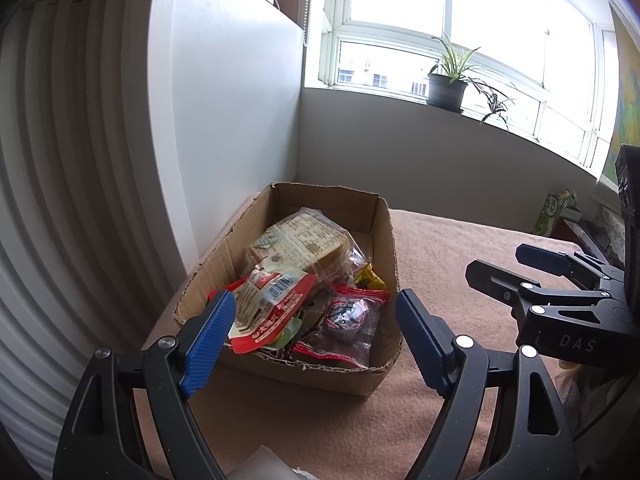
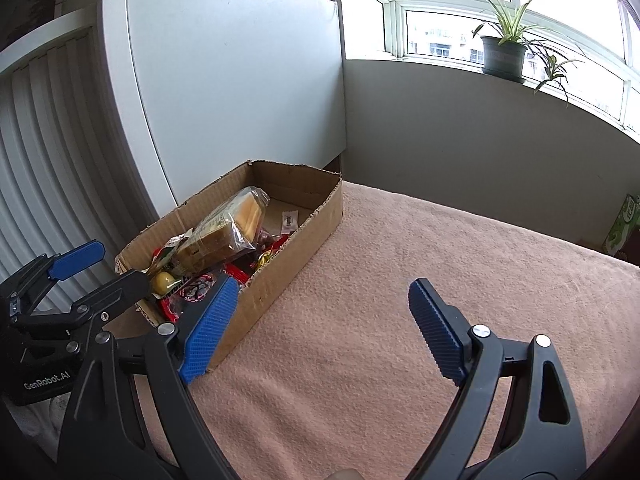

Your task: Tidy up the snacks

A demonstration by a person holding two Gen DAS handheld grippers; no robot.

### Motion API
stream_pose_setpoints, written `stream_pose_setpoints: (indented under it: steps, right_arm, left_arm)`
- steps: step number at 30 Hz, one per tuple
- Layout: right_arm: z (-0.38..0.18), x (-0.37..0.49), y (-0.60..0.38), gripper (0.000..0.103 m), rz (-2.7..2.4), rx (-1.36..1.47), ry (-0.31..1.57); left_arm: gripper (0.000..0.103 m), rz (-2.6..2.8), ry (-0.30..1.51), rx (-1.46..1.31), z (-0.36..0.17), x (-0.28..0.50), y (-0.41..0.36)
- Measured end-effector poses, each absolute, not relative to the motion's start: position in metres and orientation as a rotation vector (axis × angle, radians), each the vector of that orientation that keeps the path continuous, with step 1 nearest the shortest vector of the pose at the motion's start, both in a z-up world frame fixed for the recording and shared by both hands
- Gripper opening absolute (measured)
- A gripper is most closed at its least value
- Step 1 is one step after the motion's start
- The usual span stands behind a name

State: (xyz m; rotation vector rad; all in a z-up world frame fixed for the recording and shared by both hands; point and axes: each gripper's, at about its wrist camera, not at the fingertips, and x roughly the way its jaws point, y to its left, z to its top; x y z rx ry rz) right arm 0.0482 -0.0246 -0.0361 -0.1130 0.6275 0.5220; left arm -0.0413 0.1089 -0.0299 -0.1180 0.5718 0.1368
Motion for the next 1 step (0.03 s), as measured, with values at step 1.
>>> stream_pose_setpoints:
  steps: [1]
  right_arm:
    - [-0.0363,0.0482,-0.0252,0.090,0.519,-0.114,0.627]
  left_arm:
    - [0.082,0.138,0.570,-0.111,-0.0298,-0.0412,0.1074]
